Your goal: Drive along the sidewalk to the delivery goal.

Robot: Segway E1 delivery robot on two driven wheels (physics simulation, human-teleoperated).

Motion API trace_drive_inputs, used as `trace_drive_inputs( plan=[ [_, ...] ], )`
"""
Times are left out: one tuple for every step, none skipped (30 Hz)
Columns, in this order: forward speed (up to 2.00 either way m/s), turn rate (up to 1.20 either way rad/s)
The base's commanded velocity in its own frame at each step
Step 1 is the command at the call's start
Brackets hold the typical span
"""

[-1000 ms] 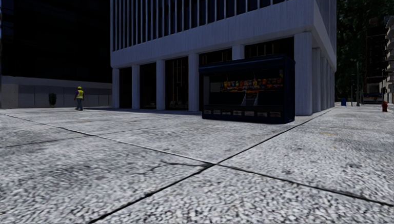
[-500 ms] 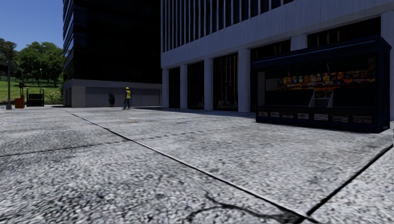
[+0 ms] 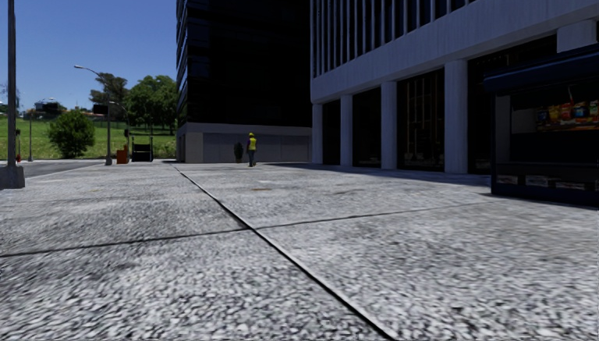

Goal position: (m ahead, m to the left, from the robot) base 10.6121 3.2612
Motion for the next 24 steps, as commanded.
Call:
trace_drive_inputs(
  plan=[
    [2.0, 0.61],
    [2.0, 0.61],
    [2.0, 0.61],
    [2.0, 0.61],
    [2.0, 0.61],
    [2.0, 0.61],
    [2.0, 0.61],
    [2.0, 0.61],
    [2.0, 0.61],
    [2.0, 0.61],
    [2.0, 0.61],
    [2.0, 0.61],
    [2.0, 0.61],
    [2.0, 0.61],
    [2.0, 0.61],
    [2.0, 0.61],
    [2.0, 0.61],
    [2.0, 0.61],
    [2.0, 0.61],
    [2.0, 0.61],
    [2.0, 0.61],
    [2.0, 0.61],
    [2.0, 0.61],
    [2.0, 0.61]
  ],
)
